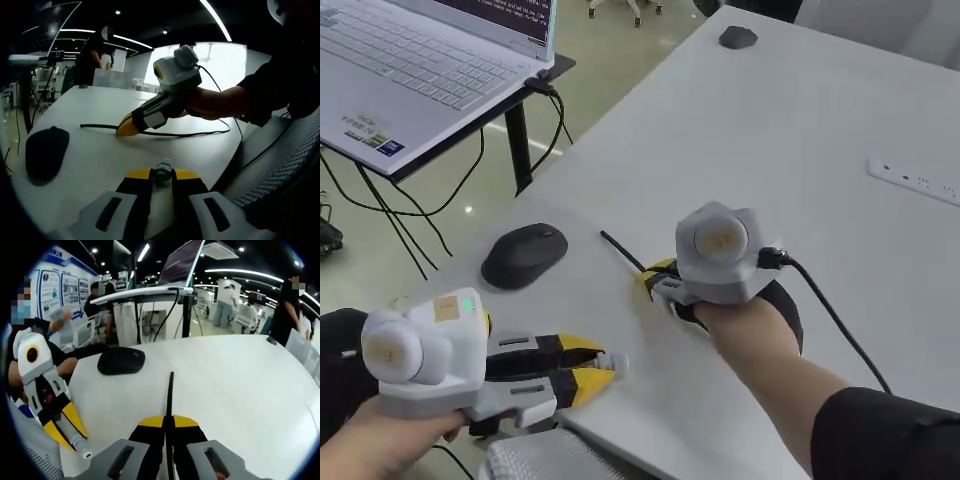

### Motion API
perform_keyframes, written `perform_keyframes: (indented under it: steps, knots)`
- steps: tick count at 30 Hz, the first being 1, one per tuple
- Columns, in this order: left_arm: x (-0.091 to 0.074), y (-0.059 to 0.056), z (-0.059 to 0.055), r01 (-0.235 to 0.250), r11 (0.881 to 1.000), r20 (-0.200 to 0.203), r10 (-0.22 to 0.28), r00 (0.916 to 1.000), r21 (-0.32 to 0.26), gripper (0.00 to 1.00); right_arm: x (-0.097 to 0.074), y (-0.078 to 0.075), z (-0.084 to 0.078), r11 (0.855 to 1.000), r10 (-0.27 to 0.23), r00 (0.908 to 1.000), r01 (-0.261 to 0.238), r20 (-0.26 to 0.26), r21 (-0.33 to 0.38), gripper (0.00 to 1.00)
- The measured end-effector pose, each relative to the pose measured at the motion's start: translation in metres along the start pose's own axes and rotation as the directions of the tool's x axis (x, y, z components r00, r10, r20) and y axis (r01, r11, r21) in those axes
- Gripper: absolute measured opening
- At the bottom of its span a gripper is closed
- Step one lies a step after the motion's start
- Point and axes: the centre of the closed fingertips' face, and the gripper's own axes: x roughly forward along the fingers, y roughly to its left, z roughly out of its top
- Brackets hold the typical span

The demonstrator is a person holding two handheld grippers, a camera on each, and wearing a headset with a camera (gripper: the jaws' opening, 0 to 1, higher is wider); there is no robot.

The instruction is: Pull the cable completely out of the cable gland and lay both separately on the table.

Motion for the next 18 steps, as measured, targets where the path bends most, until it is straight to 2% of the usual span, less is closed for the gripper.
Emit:
perform_keyframes:
  steps: [2,3,5,7,12,14,15,16,18]
  knots:
    - [0.001,0.002,-0.003,0.000,0.999,-0.012,0.000,0.9999,-0.048,0.16,0.000,-0.003,-0.001,1.000,-0.011,0.9999,0.011,-0.004,-0.018,0.01]
    - [0.000,0.003,-0.002,0.002,0.999,-0.009,-0.002,1.0000,-0.037,0.16,-0.001,-0.003,-0.001,1.000,-0.009,0.9999,0.009,-0.006,-0.017,0.01]
    - [-0.001,0.005,-0.002,-0.002,0.999,-0.008,0.001,1.0000,-0.053,0.19,-0.001,-0.006,-0.002,1.000,-0.012,0.9999,0.012,-0.011,-0.009,0.04]
    - [0.000,0.006,0.000,0.005,0.996,0.010,-0.004,0.9999,-0.088,0.28,-0.003,-0.007,-0.003,1.000,-0.011,0.9998,0.012,-0.014,0.007,0.12]
    - [0.000,0.010,0.006,-0.013,0.994,0.030,0.016,0.9994,-0.108,0.48,-0.007,-0.008,-0.004,1.000,-0.016,0.9996,0.017,-0.021,0.020,0.23]
    - [0.001,0.008,0.009,-0.001,0.993,0.049,0.007,0.9988,-0.119,0.55,-0.008,-0.008,-0.004,0.999,-0.022,0.9996,0.022,-0.018,0.028,0.31]
    - [0.001,0.001,0.015,0.033,0.990,0.084,-0.022,0.9962,-0.134,0.58,-0.008,-0.009,-0.005,0.999,-0.029,0.9994,0.030,-0.019,0.031,0.35]
    - [0.001,-0.001,0.018,0.044,0.988,0.098,-0.030,0.9948,-0.145,0.60,-0.008,-0.009,-0.005,0.999,-0.033,0.9993,0.033,-0.020,0.036,0.42]
    - [0.002,0.001,0.016,0.021,0.987,0.070,-0.010,0.9975,-0.157,0.66,-0.009,-0.012,-0.006,0.997,-0.049,0.9985,0.050,-0.023,0.055,0.56]
